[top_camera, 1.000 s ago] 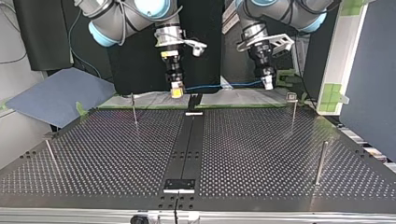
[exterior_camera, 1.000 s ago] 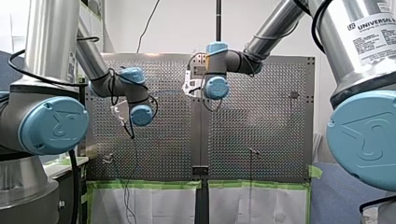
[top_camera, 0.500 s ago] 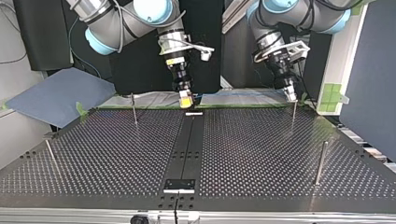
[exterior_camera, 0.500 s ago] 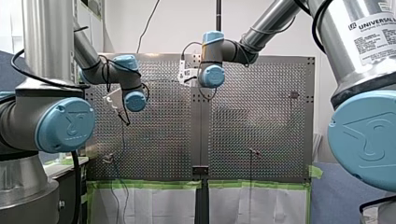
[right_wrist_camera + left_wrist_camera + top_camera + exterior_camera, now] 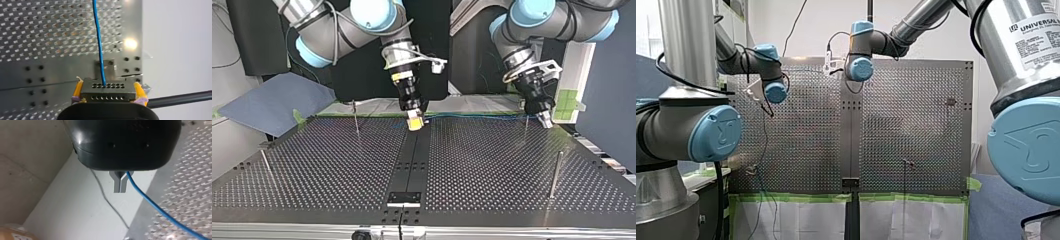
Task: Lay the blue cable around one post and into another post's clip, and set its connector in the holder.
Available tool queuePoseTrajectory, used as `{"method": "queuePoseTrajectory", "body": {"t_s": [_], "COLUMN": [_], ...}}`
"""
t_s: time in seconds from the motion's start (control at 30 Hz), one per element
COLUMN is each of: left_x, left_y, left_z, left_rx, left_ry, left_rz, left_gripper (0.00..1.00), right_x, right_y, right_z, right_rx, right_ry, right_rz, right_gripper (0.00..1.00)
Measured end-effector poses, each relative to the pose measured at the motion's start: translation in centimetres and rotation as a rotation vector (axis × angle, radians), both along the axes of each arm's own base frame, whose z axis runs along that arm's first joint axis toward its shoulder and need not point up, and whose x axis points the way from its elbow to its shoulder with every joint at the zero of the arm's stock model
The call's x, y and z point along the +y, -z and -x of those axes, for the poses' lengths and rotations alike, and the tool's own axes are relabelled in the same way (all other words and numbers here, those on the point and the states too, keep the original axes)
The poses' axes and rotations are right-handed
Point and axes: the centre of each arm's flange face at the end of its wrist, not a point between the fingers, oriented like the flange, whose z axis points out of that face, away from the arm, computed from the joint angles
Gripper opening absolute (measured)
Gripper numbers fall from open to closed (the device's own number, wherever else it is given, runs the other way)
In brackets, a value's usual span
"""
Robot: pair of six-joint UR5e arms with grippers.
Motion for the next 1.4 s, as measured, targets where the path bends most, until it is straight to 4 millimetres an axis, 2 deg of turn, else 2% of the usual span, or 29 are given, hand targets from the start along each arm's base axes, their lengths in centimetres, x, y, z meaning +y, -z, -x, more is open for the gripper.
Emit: {"method": "queuePoseTrajectory", "body": {"t_s": [0.3, 0.4, 0.6, 0.77, 0.97, 1.2, 1.4], "left_x": [3.5, 4.5, 6.1, 7.0, 7.9, 10.2, 12.3], "left_y": [-5.1, -6.3, -7.5, -8.3, -10.2, -12.6, -12.0], "left_z": [-1.2, -1.7, -3.3, -4.7, -5.7, -6.8, -7.5], "left_rx": [-0.070, -0.080, -0.069, -0.046, -0.046, -0.047, 0.009], "left_ry": [-0.062, -0.077, -0.087, -0.088, -0.081, -0.077, -0.082], "left_rz": [0.045, 0.049, 0.033, 0.019, 0.011, -0.003, -0.021], "left_gripper": [0.00, 0.00, 0.00, 0.00, 0.00, 0.00, 0.00], "right_x": [-0.2, -0.2, -0.3, -0.4, -0.7, -1.3, -1.8], "right_y": [-1.8, -2.3, -3.7, -4.0, -4.6, -6.5, -7.8], "right_z": [-0.7, -1.0, -1.7, -2.9, -4.0, -4.6, -5.1], "right_rx": [-0.013, -0.012, -0.024, -0.015, -0.010, -0.031, -0.040], "right_ry": [-0.012, -0.018, -0.031, -0.051, -0.066, -0.068, -0.066], "right_rz": [0.021, 0.028, 0.046, 0.048, 0.052, 0.070, 0.080], "right_gripper": [0.00, 0.00, 0.00, 0.00, 0.00, 0.00, 0.00]}}
